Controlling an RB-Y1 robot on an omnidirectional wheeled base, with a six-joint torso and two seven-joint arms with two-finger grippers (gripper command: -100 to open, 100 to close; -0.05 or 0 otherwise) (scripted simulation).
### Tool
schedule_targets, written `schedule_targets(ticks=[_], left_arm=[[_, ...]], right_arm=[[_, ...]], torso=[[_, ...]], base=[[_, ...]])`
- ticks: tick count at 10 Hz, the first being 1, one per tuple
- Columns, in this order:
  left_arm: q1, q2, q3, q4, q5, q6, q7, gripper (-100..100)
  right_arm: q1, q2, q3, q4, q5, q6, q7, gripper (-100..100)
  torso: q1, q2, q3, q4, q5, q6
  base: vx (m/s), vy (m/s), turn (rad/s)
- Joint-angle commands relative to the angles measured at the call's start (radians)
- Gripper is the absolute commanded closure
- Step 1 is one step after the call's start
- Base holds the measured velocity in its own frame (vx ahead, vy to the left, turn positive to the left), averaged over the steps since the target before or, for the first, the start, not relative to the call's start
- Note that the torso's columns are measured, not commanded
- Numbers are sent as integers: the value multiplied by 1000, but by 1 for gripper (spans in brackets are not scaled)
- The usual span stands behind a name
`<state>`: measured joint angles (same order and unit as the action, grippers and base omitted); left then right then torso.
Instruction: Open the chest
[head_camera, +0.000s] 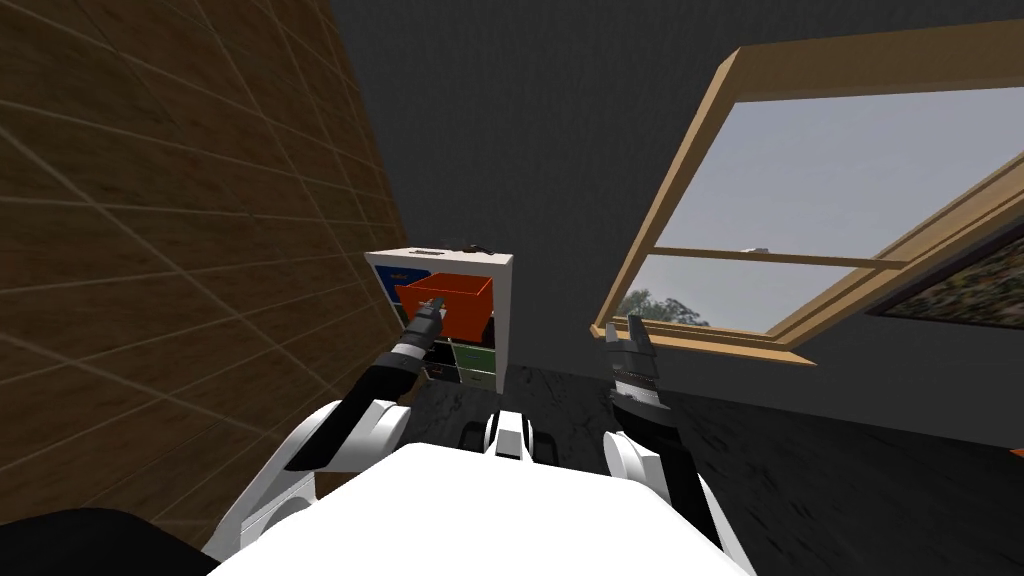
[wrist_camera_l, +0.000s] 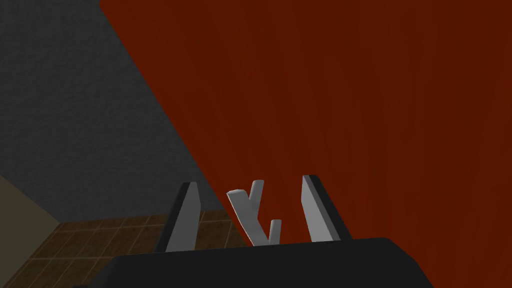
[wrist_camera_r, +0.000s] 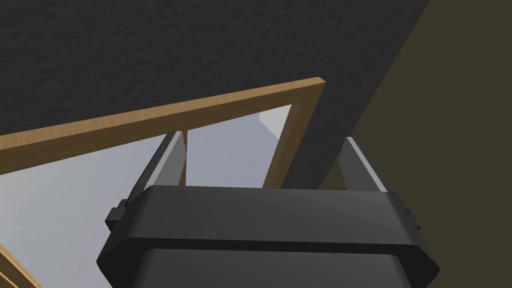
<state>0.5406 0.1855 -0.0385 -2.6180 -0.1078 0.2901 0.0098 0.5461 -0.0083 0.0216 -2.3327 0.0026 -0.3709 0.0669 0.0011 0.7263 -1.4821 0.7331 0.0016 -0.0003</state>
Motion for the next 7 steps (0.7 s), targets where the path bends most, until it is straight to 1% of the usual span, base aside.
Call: schedule_targets(ticks=[1,2,3,4,6,7], left_arm=[[83,14,44,0,44,-85,13,-100],[95,14,44,0,44,-94,13,-100],[132,42,96,1,95,-130,35,-100],[160,42,113,1,114,-157,35,-100],[220,42,113,1,114,-209,35,-100],[256,71,165,1,166,-247,57,-100]], right_arm=[[0,0,0,0,0,0,0,0],[0,0,0,0,0,0,0,0],[0,0,0,0,0,0,0,0],[0,0,0,0,0,0,0,0],[0,0,0,0,0,0,0,0],[0,0,0,0,0,0,0,0]], torso=[[-1,-6,-4,-3,0,1],[1,0,-2,0,-1,1],[2,9,4,4,-1,0],[-1,13,7,5,-1,0],[0,13,7,5,-1,0],[1,14,8,5,-1,0]], base=[[87,-44,2],[46,-8,-4],[79,-35,-1],[95,-47,4],[27,-21,2],[56,-39,0]])
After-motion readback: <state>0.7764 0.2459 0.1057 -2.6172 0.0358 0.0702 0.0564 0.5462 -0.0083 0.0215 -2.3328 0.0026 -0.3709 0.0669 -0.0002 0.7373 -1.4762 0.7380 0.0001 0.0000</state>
